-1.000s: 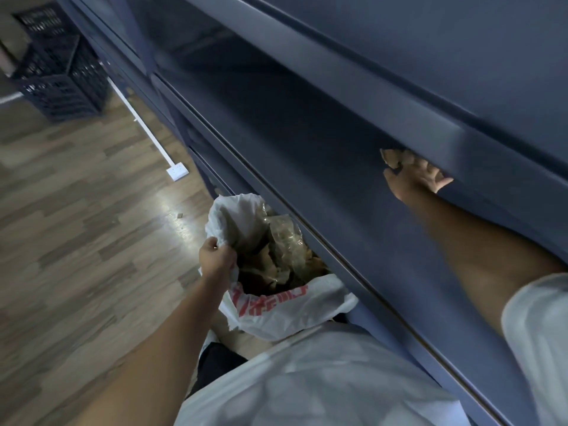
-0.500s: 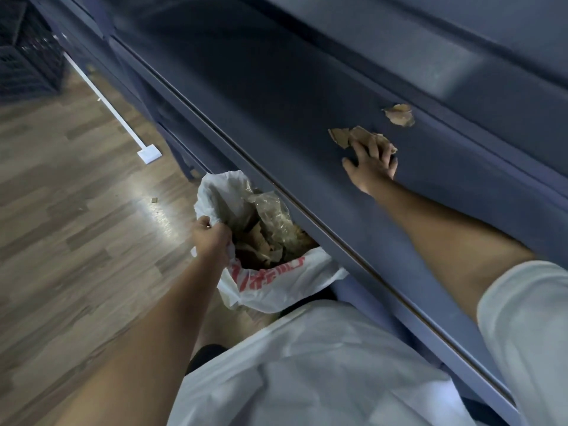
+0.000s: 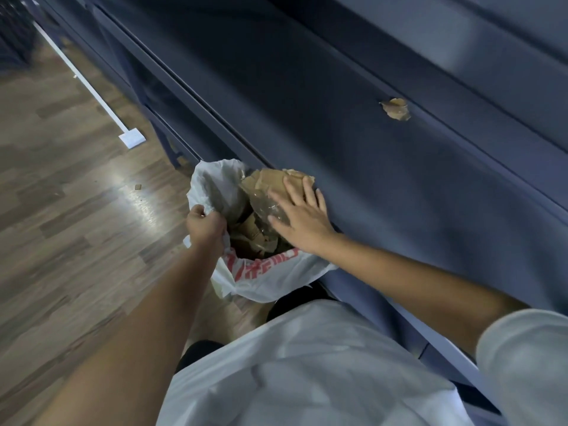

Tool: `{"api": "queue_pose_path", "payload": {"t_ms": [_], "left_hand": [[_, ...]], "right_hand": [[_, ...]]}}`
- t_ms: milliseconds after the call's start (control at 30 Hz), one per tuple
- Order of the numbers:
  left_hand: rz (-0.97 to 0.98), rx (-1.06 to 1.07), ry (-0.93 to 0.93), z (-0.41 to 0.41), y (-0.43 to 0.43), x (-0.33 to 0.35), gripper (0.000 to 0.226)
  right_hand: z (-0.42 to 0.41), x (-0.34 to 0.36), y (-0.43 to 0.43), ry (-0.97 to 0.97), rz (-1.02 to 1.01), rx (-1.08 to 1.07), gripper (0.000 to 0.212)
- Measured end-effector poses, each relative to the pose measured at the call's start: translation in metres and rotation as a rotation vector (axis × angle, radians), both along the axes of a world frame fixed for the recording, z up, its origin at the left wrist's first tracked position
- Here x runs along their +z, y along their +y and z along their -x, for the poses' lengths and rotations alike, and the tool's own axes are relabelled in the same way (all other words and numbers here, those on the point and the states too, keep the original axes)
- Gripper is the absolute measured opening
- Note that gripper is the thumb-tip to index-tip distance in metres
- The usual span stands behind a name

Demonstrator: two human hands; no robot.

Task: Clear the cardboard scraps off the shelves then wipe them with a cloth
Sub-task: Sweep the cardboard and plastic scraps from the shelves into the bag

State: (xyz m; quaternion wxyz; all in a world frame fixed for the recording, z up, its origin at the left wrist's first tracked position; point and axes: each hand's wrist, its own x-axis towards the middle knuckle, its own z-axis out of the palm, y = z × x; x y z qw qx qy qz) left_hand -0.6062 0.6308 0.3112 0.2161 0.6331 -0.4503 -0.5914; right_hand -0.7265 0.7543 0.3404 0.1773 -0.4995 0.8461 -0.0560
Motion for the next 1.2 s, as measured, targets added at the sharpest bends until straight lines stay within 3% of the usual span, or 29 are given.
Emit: {"api": "queue_pose_path", "payload": {"t_ms": [100, 200, 333, 500, 600, 767, 1200], "left_hand": [[-0.03, 0.022, 0.034, -0.003, -0.003, -0.001, 0.031], [-0.033, 0.044, 0.027, -0.005, -0.005, 0.0, 0.033], [0.01, 0.05, 0.04, -0.006, -0.003, 0.004, 0.035], [0.048, 0.046, 0.03, 0.0, -0.001, 0.005, 0.036], [0.048, 0.039, 0.021, 0.002, -0.003, 0.005, 0.034], [0.052, 0.036, -0.013, 0.003, -0.007, 0.008, 0.031], [0.034, 0.016, -0.024, 0.008, -0.009, 0.009, 0.033]], "right_hand": [[-0.01, 0.007, 0.004, 0.004, 0.12, 0.099, 0.052], [0.03, 0.016, -0.015, 0.121, 0.218, -0.041, 0.051], [0.127, 0.026, -0.038, 0.216, 0.097, -0.4, 0.058], [0.21, 0.023, -0.027, 0.3, -0.076, -0.574, 0.068], [0.232, 0.022, -0.021, 0.249, -0.109, -0.634, 0.076], [0.245, 0.015, -0.019, 0.219, -0.155, -0.55, 0.066], [0.241, 0.019, -0.025, 0.383, -0.189, -0.546, 0.073]]}}
